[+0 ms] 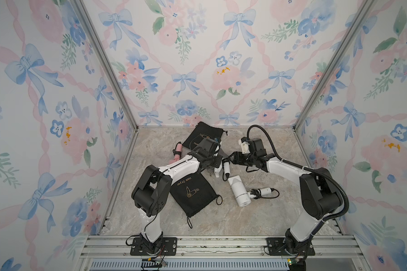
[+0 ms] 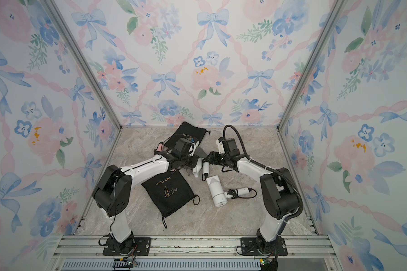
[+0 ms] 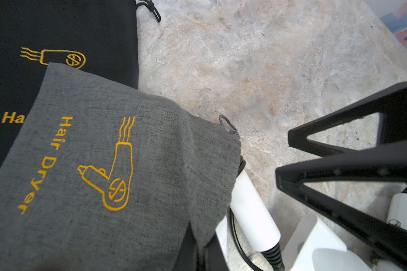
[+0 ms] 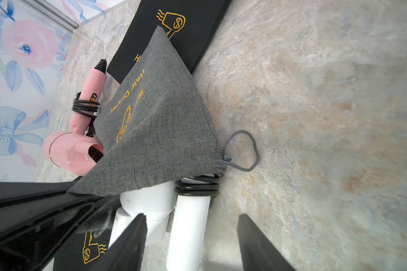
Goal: Pack away hair dryers
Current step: Adjust the drawstring bag at the center of the board.
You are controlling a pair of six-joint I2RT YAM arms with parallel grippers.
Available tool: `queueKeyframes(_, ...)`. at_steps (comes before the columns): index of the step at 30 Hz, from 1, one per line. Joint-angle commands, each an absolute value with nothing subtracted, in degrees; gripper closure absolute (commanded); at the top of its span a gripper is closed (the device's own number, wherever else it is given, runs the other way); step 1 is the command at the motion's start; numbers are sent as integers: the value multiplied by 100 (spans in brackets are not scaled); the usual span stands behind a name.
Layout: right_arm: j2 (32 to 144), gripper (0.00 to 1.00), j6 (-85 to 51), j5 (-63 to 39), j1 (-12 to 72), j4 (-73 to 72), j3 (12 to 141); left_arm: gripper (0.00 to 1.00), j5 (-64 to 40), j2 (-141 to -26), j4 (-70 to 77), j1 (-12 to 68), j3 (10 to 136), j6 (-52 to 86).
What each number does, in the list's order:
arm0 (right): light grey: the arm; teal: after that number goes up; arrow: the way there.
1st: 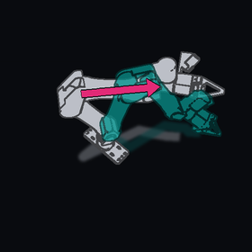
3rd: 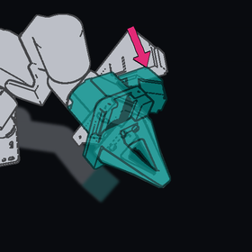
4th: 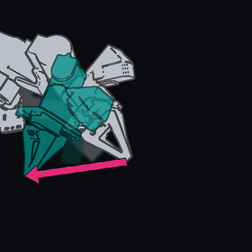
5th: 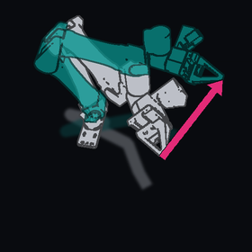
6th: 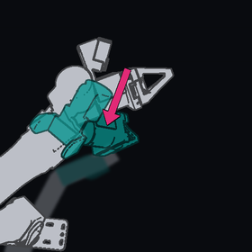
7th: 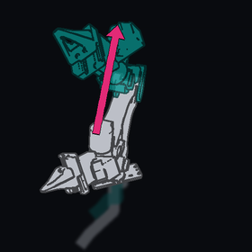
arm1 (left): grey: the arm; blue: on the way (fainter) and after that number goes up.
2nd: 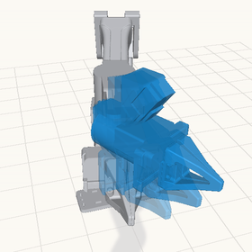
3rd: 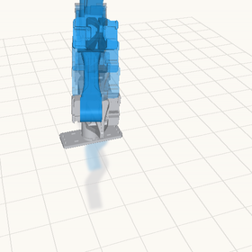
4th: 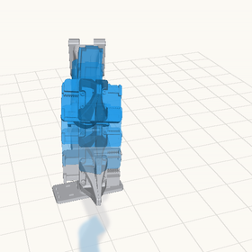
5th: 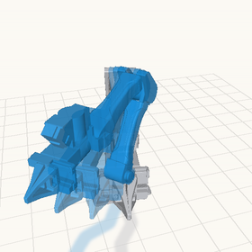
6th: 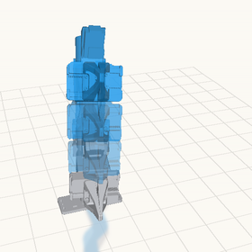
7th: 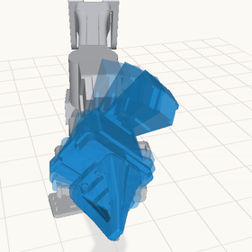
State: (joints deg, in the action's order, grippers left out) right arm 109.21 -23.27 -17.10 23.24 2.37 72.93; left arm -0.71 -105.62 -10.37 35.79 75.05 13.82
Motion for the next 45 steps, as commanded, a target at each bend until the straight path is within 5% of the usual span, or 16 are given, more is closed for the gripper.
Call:
queueKeyframes(1,11050,37,-1573,-1592,2443,1,7294,94,-176,-10488,-1013,3539,7603,1441)
queueKeyframes(32,11903,34,-698,-891,2773,-488,7809,93,-655,-10262,-1020,3419,7725,1617)
queueKeyframes(45,12242,51,-914,-1201,2613,-512,8148,93,-723,-10065,-1020,3369,7650,1646)
